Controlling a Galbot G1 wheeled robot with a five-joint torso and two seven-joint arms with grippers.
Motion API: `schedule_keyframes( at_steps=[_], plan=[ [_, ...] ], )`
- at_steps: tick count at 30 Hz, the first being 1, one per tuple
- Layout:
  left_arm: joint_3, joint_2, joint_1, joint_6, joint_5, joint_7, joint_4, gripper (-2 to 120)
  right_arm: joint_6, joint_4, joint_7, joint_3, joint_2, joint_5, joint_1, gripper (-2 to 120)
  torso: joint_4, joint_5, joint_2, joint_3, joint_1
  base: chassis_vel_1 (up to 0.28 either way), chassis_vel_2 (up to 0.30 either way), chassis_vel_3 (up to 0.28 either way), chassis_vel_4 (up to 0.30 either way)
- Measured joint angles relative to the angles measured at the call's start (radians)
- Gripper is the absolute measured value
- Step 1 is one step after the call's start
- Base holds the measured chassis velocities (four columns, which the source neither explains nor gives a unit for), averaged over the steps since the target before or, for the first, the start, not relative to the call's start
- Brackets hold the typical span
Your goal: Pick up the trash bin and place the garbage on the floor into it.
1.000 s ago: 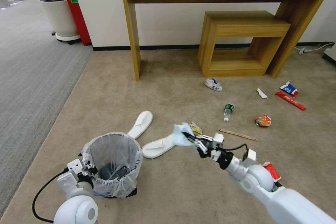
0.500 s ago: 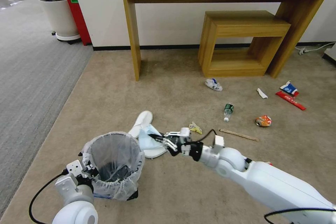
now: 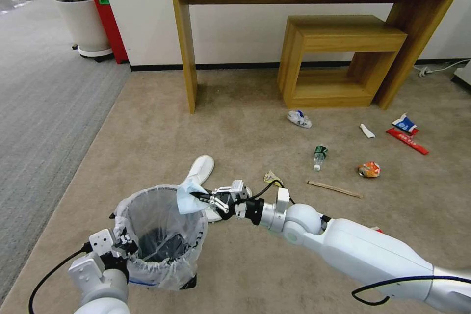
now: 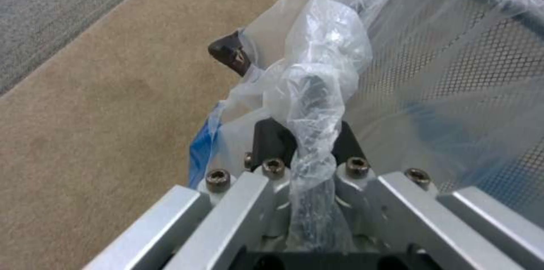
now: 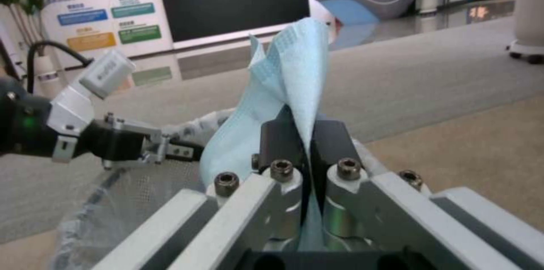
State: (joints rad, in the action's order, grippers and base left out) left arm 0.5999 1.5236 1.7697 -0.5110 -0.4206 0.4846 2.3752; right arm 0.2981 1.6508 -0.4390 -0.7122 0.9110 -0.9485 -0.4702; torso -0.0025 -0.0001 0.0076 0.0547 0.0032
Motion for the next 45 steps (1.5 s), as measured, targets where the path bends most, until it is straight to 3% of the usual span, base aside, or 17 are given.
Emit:
schedule_keyframes(
  at_steps=[17,43,45],
  plan=[
    [-0.034,0.037,0.049,0.016,0.077,-0.025,0.034,3,-0.001,-0.042,0.022,-0.147,0.044,0.022,0.066,0,0.0001,0.0,0.0,0.0,0.0,0.0,0.0,0.0,0.0],
    [-0.026,0.034,0.043,0.031,0.075,-0.03,0.022,3,-0.011,-0.052,0.037,-0.144,0.044,0.059,0.031,96,0.0001,0.0001,0.0,0.0,0.0,0.0,0.0,0.0,0.0],
    [-0.026,0.034,0.042,0.031,0.075,-0.03,0.021,3,-0.011,-0.052,0.038,-0.142,0.043,0.06,0.029,98,0.0,0.0001,0.0,0.0,0.0,0.0,0.0,0.0,0.0]
  ],
)
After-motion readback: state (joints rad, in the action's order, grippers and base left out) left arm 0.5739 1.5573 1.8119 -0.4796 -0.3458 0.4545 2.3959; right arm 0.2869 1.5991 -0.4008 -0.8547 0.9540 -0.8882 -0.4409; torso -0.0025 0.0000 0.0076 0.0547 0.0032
